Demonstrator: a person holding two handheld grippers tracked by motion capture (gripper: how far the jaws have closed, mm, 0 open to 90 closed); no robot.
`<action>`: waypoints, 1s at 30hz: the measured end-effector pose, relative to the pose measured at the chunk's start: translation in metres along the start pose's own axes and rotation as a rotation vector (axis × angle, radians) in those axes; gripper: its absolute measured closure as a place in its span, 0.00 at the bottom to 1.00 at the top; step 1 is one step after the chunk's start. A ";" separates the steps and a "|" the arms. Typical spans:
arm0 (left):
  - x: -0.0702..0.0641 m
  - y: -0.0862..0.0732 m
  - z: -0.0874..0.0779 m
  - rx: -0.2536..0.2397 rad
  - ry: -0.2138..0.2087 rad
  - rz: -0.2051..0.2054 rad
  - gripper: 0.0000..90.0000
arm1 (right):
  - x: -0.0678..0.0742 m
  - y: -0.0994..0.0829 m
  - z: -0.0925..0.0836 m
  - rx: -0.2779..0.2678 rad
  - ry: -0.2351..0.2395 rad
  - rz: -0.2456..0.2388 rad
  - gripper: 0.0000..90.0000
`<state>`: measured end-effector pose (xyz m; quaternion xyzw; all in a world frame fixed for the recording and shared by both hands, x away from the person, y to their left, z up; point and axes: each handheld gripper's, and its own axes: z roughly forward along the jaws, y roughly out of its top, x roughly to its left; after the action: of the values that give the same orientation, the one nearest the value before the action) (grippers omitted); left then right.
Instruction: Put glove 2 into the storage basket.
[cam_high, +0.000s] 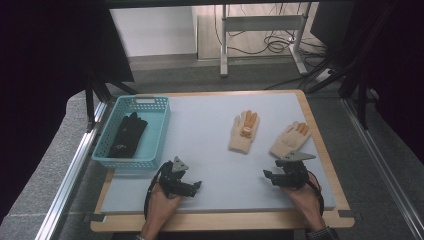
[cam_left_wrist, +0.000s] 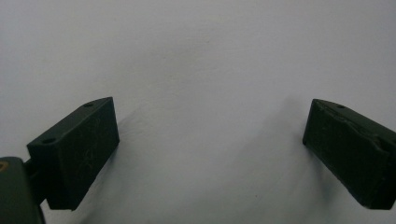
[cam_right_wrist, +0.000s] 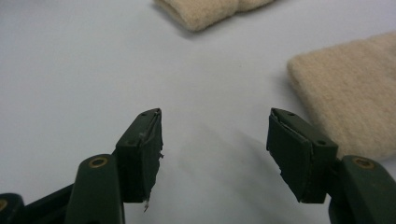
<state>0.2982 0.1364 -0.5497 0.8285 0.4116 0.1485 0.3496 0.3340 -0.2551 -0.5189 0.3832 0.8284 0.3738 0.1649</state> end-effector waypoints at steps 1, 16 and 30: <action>0.000 0.000 0.000 0.000 0.000 0.000 0.04 | -0.001 0.000 -0.001 0.000 -0.001 0.007 0.40; 0.000 0.000 0.000 0.000 0.000 0.000 0.04 | -0.023 0.018 -0.026 -0.023 -0.031 0.035 0.42; 0.000 0.000 0.000 0.000 0.000 -0.001 0.04 | -0.079 0.034 -0.023 -0.027 -0.175 0.106 0.41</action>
<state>0.2982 0.1365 -0.5498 0.8283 0.4119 0.1481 0.3497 0.3896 -0.3120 -0.4793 0.4553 0.7842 0.3584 0.2220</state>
